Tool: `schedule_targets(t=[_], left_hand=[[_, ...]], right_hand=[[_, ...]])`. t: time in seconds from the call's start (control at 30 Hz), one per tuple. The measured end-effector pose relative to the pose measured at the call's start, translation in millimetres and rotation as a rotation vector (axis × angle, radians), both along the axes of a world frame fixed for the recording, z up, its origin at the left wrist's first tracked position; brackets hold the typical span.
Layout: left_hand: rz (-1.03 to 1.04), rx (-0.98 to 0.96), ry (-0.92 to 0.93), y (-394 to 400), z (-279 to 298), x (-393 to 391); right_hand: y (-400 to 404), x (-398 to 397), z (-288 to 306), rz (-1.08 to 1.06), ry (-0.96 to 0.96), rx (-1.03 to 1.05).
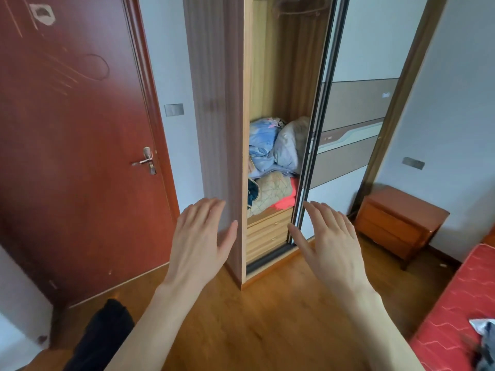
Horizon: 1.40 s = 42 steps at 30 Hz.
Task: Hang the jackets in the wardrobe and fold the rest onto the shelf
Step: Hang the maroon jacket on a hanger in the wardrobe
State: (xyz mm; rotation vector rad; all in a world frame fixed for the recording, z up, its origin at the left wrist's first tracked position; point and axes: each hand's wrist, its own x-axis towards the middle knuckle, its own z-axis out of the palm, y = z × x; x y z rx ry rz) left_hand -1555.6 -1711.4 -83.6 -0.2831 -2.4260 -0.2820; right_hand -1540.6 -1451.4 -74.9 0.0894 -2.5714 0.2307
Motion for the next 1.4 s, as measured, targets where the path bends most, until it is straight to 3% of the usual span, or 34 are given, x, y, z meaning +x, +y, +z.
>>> schedule_targets(t=[0.53, 0.93, 1.4], left_hand=[[-0.356, -0.03, -0.086, 91, -26, -202], [-0.594, -0.078, -0.107, 248, -12, -344], [-0.987, 0.022, -0.174, 445, -34, -440]], right_hand=[[68, -111, -16, -0.341, -0.086, -0.037], [181, -215, -25, -0.52, -0.02, -0.108], [316, -250, -48, -0.785, -0.003, -0.075]])
